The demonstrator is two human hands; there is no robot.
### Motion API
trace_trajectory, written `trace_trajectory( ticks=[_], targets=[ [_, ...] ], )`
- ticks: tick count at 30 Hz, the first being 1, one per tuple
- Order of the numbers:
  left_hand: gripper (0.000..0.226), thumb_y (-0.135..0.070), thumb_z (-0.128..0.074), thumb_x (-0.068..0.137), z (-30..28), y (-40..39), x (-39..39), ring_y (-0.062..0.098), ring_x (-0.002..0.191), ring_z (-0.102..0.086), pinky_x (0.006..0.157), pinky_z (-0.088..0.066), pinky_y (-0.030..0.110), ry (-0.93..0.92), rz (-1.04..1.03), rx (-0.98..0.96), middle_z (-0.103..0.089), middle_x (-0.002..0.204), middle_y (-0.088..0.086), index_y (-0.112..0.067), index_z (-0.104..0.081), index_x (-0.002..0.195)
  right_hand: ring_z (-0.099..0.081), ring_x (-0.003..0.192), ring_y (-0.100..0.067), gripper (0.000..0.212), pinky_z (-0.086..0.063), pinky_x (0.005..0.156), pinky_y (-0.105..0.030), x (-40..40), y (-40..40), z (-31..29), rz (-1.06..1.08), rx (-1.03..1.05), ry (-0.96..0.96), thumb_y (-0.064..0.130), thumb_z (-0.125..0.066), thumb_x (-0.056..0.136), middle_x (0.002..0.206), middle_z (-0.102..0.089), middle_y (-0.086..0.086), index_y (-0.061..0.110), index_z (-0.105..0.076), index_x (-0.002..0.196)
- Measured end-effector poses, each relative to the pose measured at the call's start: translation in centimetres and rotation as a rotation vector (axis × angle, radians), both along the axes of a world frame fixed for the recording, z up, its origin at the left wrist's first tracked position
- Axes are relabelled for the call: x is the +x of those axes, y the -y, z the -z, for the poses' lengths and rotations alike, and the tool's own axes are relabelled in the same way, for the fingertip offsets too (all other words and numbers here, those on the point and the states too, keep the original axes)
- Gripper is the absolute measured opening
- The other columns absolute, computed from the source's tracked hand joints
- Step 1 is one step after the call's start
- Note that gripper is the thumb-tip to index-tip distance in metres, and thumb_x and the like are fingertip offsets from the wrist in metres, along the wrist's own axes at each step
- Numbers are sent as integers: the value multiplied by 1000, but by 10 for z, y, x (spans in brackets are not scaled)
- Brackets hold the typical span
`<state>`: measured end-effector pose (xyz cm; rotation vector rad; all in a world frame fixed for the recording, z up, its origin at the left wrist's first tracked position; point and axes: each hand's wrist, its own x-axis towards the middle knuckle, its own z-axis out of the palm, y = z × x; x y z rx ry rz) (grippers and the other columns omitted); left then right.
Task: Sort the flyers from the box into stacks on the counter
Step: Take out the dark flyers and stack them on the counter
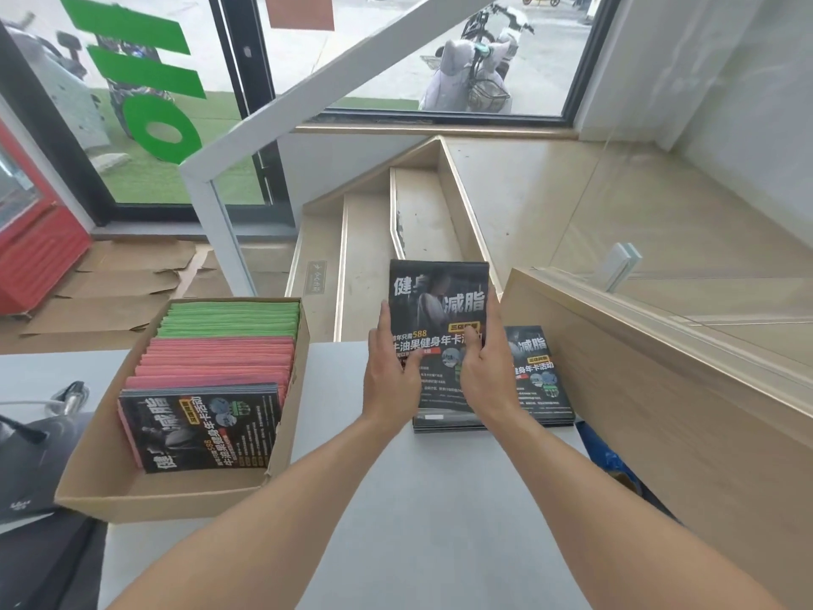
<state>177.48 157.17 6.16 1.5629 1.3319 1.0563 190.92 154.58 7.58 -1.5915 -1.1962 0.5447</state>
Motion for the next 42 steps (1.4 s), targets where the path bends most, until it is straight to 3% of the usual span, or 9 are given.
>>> trace_trajectory(
  ticks=[4, 8, 15, 18, 23, 26, 30, 35, 42],
  targets=[
    [78, -10, -61, 100, -5, -14, 17, -29, 117, -33, 85, -39, -3, 37, -45, 85, -30, 140, -20, -30, -16, 160, -43, 142, -17, 68, -46, 110, -49, 8, -13, -8, 48, 115, 13, 18, -40, 109, 161, -35, 13, 65, -10, 149],
    [80, -11, -64, 98, 0, -24, 30, 2, 137, -39, 107, -48, 29, 72, -38, 118, -32, 147, -20, -38, -17, 156, -41, 143, -12, 68, -44, 113, -43, 16, -22, -3, 103, 133, 13, 19, -42, 109, 161, -33, 19, 67, -10, 145],
    [87, 4, -66, 87, 38, -18, 40, 9, 137, -42, 108, -50, 41, 97, -87, 9, -38, 146, -10, -34, -22, 152, -33, 131, 22, 57, -34, 100, -2, 15, -17, 45, 114, 75, -92, 11, -40, 108, 141, -34, 46, 47, -23, 149],
    [92, 7, -67, 86, 38, -12, 44, 4, 139, -39, 111, -47, 35, 139, -138, 35, -36, 147, -11, -41, -21, 149, -35, 134, 18, 54, -36, 102, -5, 11, -16, 48, 125, 99, -104, 12, -40, 109, 142, -36, 44, 44, -25, 150],
    [93, 13, -63, 84, 27, -14, 42, -5, 141, -33, 111, -35, 13, 177, -169, 155, -34, 144, -22, -31, -20, 154, -46, 140, -18, 54, -46, 111, -38, 16, -23, 40, 88, 248, -63, 15, -38, 108, 151, -47, 0, 42, -24, 153],
    [93, 8, -69, 83, 37, -11, 35, 9, 143, -39, 115, -38, 27, 177, -157, 169, -38, 148, -13, -28, -23, 155, -46, 139, -21, 58, -45, 111, -48, 14, -19, 46, 104, 254, -61, 18, -38, 107, 151, -46, -2, 51, -23, 153],
    [89, 5, -68, 87, 39, -4, 35, -2, 136, -41, 109, -37, 12, 129, -141, 136, -38, 140, -23, -26, -22, 157, -46, 139, -23, 58, -46, 109, -52, 10, -13, 56, 148, 234, -69, 20, -38, 107, 151, -45, 0, 51, -22, 153],
    [85, 7, -57, 94, 35, -3, 37, -20, 130, -29, 101, -26, -4, 33, -138, 141, -34, 140, -8, -28, -14, 158, -43, 133, 4, 58, -42, 104, -16, 4, -14, 51, 157, 166, -69, 10, -39, 108, 140, -43, 24, 43, -20, 153],
    [87, 5, -50, 98, 25, -6, 39, -21, 130, -24, 98, -25, -7, -27, -123, 155, -32, 145, -7, -35, -3, 160, -33, 133, 15, 63, -34, 97, 1, 7, -16, 44, 167, 133, -10, 7, -36, 109, 151, -37, 5, 48, -13, 150]
  ],
)
